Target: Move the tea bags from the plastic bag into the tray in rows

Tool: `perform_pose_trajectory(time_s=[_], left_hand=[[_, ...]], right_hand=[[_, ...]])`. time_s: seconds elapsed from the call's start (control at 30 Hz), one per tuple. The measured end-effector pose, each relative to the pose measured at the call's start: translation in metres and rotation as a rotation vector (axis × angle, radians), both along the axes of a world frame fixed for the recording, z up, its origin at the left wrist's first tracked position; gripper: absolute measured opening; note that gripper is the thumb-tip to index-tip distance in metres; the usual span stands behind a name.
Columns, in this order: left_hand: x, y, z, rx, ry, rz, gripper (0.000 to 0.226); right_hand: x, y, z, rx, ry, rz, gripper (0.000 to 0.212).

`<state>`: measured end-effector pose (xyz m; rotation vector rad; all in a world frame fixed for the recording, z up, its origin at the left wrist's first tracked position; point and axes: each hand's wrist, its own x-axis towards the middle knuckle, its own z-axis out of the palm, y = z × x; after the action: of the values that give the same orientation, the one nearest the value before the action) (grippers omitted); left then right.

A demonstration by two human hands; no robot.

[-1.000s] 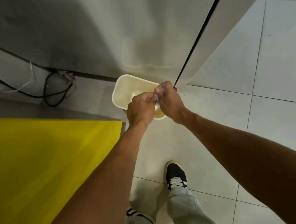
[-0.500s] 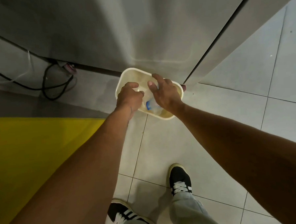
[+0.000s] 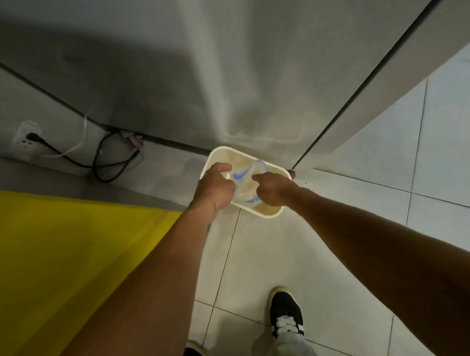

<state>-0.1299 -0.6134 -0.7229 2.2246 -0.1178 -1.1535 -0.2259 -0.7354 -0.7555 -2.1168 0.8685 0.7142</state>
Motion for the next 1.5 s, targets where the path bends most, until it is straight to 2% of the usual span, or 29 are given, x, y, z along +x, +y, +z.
perform_pose_trajectory(time_s=[0.07,0.2,0.3,0.4,0.63,0.83,1.07,1.5], left_hand=[[0.004,-0.001,-0.001,-0.025,-0.062,-0.045,0.049],[0.003,0.008,-0.030,-0.013,-0.063,-0.093,0.049],[0.005,0.019,-0.046,0.001,-0.030,-0.106,0.051],[0.006,0.019,-0.047,0.003,-0.013,-0.085,0.048],[0.004,0.005,0.016,0.011,-0.124,-0.113,0.040],[-0.004,0.006,0.092,0.017,-0.164,-0.176,0.046],[-0.022,0.037,0.209,0.007,-0.140,-0.136,0.046],[-0.088,0.112,0.454,-0.197,-0.136,-0.060,0.034]], right_hand=[[0.010,-0.002,-0.021,-0.025,-0.009,0.113,0.047],[0.021,0.017,-0.074,0.130,0.131,0.272,0.044],[0.030,0.022,-0.102,0.139,0.083,0.203,0.042],[0.026,0.016,-0.082,0.072,0.045,0.096,0.036],[0.003,-0.001,0.017,0.026,-0.144,0.069,0.037],[-0.013,0.007,0.110,0.173,-0.242,-0.105,0.028],[-0.041,0.034,0.248,0.235,-0.337,-0.209,0.016],[-0.081,0.097,0.501,0.233,-0.500,0.028,0.020]])
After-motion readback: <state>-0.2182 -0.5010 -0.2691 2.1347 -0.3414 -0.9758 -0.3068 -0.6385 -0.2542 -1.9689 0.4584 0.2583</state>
